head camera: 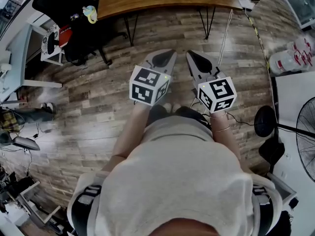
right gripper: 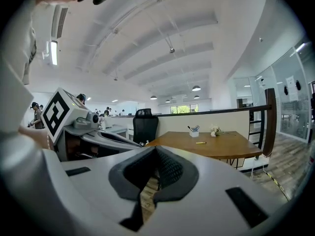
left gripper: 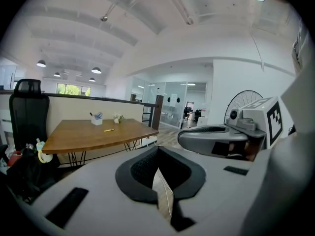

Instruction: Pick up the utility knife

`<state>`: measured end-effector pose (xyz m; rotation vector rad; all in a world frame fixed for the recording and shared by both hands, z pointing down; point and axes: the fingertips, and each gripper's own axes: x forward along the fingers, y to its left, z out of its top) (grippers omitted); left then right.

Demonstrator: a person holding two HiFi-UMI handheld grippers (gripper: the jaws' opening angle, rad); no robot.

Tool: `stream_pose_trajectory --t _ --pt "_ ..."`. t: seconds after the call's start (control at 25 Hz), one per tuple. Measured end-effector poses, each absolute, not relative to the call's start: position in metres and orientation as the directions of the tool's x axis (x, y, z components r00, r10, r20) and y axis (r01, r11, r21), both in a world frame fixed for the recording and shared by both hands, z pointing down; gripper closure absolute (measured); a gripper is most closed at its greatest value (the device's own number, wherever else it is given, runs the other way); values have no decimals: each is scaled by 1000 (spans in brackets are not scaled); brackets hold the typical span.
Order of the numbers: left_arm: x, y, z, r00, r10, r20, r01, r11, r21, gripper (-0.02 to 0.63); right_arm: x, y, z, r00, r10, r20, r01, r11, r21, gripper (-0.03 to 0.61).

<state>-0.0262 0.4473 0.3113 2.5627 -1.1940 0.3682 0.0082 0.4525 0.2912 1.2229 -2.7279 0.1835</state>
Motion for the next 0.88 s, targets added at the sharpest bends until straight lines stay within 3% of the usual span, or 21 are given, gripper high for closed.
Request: stream_pose_trajectory --t 0.24,0.52,0.88 --pt "-23 446 300 641 -729 242 -767 -604 215 600 14 453 292 -666 -727 167 -744 665 -66 569" --pt "-5 444 306 650 -707 278 -759 -619 200 595 30 455 300 -662 -727 181 -747 660 -82 569" --pt "23 433 316 634 -709 309 -772 -606 193 470 65 448 310 -658 -729 190 -751 653 -97 569"
